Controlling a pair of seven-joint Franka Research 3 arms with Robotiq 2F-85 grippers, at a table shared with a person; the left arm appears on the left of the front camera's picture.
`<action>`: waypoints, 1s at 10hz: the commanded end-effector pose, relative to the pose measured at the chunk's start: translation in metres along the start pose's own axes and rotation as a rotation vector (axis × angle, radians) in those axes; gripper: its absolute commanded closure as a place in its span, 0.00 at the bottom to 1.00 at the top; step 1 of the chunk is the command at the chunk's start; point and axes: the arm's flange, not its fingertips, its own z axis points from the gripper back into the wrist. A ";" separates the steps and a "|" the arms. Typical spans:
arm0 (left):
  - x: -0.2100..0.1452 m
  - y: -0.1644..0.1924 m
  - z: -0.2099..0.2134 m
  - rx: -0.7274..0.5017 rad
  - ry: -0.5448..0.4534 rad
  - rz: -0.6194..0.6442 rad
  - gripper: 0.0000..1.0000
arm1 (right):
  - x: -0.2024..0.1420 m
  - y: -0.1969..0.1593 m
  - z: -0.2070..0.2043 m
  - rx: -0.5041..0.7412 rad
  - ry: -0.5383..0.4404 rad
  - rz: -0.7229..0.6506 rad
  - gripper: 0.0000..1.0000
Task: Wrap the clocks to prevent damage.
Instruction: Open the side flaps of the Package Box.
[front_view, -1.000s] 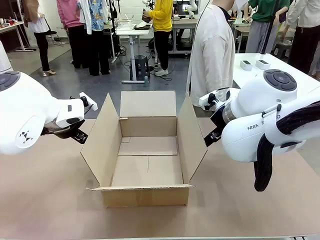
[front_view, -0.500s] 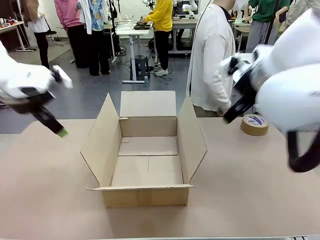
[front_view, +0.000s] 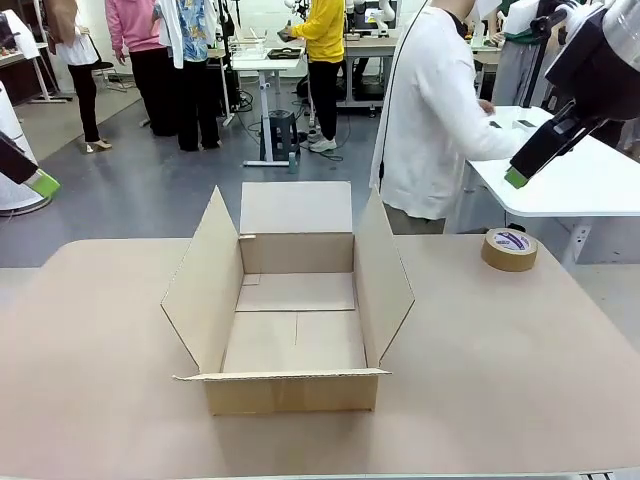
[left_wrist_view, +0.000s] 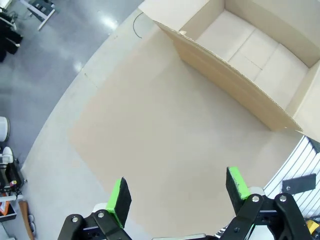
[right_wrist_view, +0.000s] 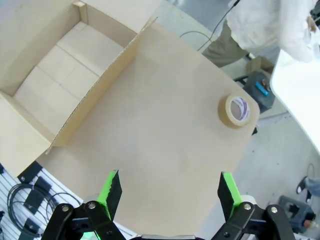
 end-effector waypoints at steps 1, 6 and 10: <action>-0.005 0.001 -0.012 -0.043 0.018 -0.048 0.00 | -0.003 0.002 -0.016 -0.005 -0.031 0.003 0.00; 0.002 0.038 0.011 -0.160 -0.043 -0.168 0.00 | 0.000 -0.042 -0.001 0.241 -0.213 0.086 0.00; -0.029 0.108 0.008 -0.693 -0.388 -0.524 0.00 | -0.040 -0.126 -0.011 0.628 -0.437 0.179 0.00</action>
